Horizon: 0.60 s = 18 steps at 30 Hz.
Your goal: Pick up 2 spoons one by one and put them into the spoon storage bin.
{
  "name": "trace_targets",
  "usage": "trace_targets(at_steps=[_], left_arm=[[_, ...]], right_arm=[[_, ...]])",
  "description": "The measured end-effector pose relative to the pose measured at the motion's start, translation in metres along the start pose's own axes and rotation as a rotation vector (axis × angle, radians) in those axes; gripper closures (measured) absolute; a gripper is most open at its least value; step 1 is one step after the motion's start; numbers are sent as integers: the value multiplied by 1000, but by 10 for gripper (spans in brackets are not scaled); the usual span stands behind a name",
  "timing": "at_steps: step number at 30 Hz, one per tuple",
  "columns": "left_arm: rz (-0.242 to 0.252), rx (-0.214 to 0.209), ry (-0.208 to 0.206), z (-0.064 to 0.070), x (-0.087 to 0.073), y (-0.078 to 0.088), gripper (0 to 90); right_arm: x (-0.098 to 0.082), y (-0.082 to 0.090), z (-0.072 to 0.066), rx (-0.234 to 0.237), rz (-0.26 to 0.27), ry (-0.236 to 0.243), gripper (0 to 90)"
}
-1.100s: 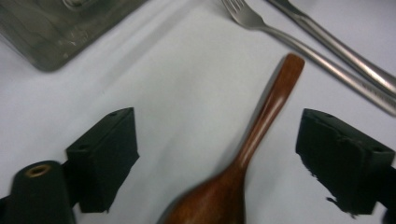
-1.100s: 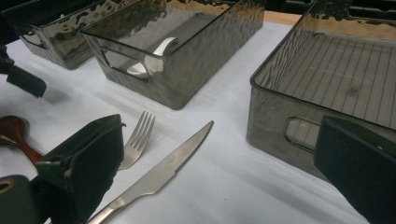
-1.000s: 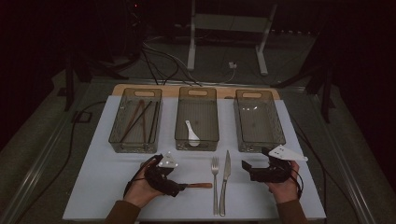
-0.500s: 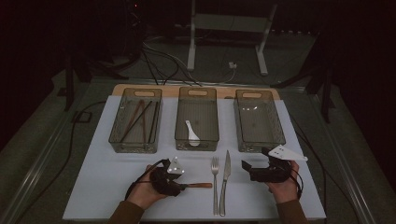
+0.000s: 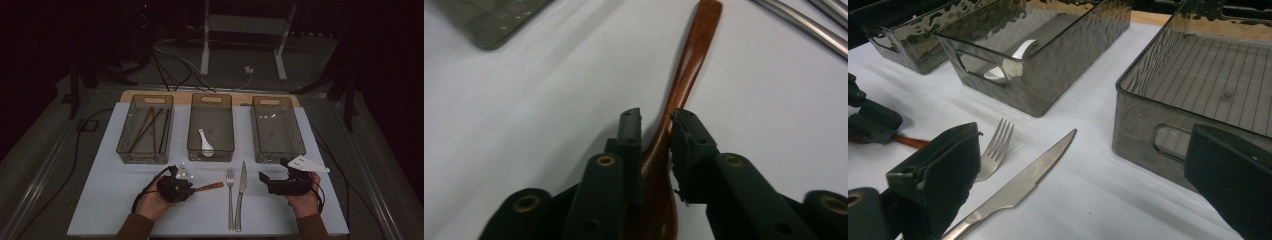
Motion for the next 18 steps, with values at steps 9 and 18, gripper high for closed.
trace_targets(at_steps=[9,18], left_arm=[[7,-10,-12,1,2,1,826],[-6,-2,-74,11,12,-17,697]], right_arm=[[0,-1,0,0,-3,-3,21],[-1,-1,-1,5,-6,-2,21]])
Point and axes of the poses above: each handheld gripper's, and its own axes: y roughly backward along the jaws, x roughly out of its top, z roughly to its right, the point moved 10 cm from there along -y, roughly forward along the jaws, and after that the axes turned 10 degrees about y, right-handed, at the moved point
